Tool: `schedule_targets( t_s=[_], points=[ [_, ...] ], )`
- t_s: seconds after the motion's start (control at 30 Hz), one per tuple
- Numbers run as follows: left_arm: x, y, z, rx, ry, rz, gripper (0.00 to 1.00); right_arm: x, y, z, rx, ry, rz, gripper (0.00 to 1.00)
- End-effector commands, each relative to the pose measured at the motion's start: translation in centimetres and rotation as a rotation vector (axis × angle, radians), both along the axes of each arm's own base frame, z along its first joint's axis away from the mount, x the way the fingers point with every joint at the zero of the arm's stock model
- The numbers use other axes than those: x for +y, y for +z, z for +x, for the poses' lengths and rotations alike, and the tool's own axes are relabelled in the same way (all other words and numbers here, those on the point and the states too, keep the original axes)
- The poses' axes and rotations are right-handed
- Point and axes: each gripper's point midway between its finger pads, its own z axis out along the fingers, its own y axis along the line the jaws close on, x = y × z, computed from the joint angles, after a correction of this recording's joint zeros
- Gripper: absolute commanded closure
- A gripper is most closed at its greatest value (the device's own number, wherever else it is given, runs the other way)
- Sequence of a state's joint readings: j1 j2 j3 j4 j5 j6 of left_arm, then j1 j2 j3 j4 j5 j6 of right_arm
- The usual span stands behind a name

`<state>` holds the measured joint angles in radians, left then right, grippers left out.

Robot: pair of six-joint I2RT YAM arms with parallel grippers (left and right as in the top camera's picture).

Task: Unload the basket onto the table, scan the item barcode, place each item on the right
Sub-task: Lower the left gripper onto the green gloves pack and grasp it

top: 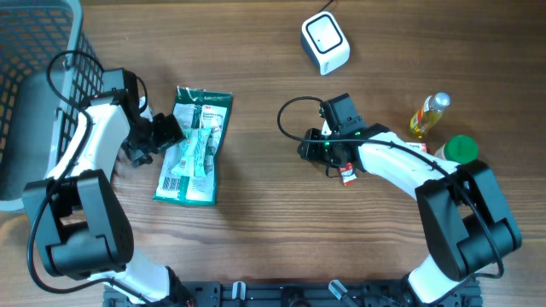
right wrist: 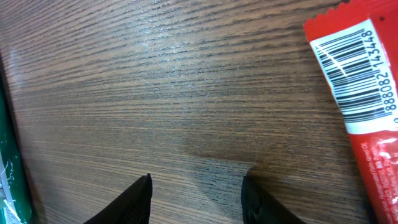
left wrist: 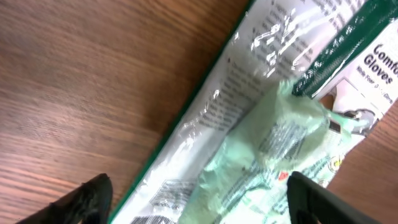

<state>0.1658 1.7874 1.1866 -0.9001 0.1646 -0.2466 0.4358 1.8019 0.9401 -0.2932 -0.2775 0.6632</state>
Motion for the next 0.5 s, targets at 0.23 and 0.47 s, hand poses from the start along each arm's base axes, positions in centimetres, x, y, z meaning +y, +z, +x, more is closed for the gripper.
schedule_targets(
  t_s=[0.23,0.47],
  points=[
    [-1.0,-1.6,-1.8,0.034,0.004,-0.048,0.22,-0.6,-1.7,-1.1,0.035,0.021,-0.044,0.53],
    [-2.1,-3.2,-2.5,0.038,-0.011,-0.049,0.26,-0.5,-1.7,-1.1,0.031,0.032,-0.043,0.53]
  ],
)
